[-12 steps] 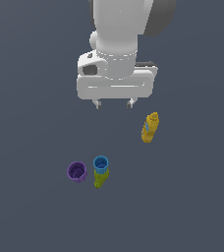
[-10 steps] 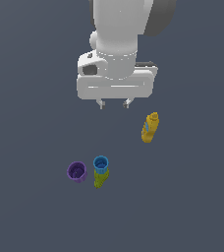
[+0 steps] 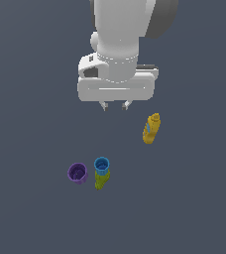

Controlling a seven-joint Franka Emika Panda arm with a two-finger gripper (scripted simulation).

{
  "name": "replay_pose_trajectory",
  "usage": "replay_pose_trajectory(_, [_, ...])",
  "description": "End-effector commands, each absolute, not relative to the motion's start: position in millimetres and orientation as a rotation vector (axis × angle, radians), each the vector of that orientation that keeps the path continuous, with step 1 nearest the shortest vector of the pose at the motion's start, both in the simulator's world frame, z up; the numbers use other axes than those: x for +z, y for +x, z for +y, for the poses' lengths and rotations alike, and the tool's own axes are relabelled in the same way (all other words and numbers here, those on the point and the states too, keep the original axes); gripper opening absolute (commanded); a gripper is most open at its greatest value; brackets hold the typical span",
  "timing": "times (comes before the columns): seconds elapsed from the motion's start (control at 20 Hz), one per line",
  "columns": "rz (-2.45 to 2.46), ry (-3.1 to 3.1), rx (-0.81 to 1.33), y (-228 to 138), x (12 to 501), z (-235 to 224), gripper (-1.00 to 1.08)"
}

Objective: Pick up a designated object from a clutter of objects.

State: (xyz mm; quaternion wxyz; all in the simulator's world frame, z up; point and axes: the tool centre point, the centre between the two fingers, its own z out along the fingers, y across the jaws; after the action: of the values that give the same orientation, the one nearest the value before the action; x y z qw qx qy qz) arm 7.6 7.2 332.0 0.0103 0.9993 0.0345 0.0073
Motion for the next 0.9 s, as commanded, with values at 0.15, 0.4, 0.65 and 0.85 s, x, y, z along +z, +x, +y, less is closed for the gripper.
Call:
replay_pose_trajectory(0.15, [0.138,3.121,0.010,15,327,2,0.28])
replay_pose_trajectory(0.4, [0.201,3.125,-0.011,30,317,-8,0.28])
replay_pose_trajectory(0.65, [0.296,3.130,-0.043,52,299,-25,0.28])
replay_pose_trajectory(0.85, [0.396,3.136,-0.073,73,277,-44,0.28])
